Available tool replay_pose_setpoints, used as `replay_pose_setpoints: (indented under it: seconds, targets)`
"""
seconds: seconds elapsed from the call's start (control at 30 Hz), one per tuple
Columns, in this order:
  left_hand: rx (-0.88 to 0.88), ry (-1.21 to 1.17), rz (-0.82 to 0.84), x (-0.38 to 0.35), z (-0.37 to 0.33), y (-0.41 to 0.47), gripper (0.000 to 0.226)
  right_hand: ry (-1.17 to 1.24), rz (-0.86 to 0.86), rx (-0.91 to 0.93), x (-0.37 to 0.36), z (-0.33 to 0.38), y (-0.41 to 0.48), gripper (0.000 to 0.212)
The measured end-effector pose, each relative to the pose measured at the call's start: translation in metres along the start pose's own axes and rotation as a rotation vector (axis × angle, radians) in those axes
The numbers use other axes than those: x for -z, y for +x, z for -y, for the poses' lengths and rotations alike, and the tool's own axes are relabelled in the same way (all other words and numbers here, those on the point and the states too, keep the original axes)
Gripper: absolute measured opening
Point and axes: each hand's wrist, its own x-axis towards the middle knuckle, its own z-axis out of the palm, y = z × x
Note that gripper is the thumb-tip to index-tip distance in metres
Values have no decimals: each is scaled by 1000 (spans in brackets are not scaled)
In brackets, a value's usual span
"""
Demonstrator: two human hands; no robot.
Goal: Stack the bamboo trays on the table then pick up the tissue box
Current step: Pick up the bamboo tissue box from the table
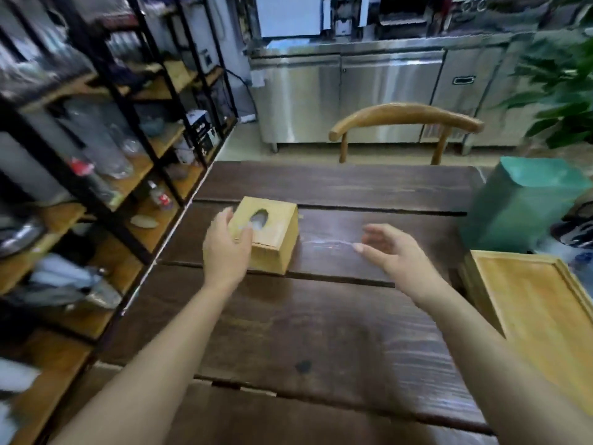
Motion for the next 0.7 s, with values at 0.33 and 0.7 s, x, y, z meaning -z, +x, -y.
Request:
replay_pose_setpoints:
  seconds: [0.33, 0.7]
  targets:
    - [387, -483, 138, 13, 63, 70, 50, 491, 134, -405, -150, 21, 81, 75]
    - [400, -712, 505, 18, 60, 58, 36, 552, 261, -318, -171, 21, 85, 68]
